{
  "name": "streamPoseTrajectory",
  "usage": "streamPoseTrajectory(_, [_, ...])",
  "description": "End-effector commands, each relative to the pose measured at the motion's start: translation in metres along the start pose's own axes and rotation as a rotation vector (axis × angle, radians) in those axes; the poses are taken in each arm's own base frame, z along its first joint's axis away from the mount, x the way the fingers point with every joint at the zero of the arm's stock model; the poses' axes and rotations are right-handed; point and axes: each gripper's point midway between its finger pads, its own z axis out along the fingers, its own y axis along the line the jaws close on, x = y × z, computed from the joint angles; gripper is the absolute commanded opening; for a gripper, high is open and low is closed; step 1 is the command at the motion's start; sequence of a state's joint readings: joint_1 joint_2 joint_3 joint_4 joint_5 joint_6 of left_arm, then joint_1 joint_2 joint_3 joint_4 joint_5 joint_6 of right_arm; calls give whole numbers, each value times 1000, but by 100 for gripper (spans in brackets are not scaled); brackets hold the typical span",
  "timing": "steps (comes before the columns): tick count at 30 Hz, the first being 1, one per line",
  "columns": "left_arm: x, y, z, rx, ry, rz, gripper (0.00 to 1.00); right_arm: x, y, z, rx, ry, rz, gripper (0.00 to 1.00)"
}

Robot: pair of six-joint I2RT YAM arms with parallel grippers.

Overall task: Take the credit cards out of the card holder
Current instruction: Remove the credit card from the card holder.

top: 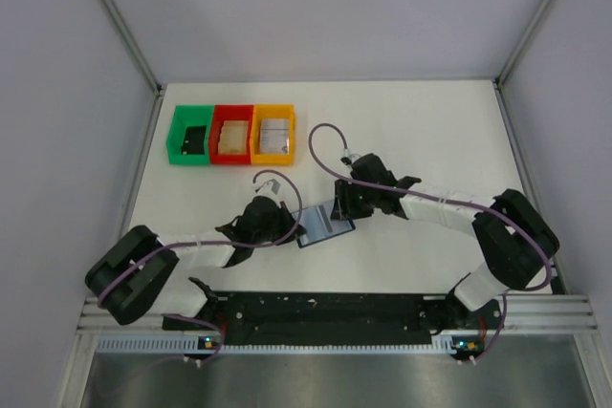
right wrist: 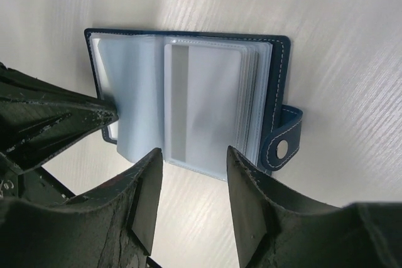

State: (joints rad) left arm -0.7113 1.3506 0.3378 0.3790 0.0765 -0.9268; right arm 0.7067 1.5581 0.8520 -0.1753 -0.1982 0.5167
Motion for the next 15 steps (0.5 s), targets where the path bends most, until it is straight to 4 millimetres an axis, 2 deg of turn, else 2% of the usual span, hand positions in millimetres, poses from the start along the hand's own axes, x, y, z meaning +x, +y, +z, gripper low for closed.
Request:
streamPoseTrajectory(1, [-18, -2, -5, -34, -56, 50, 0, -2, 10, -8, -2, -23, -13, 44])
streamPoseTrajectory(9, [-11, 6, -3, -73, -25, 59, 0, 5, 6, -3, 11, 4, 12, 41])
streamPoseTrajectory(15, [-8, 2, 0, -64, -4, 71, 0, 14, -1, -1, 39, 33, 25, 41])
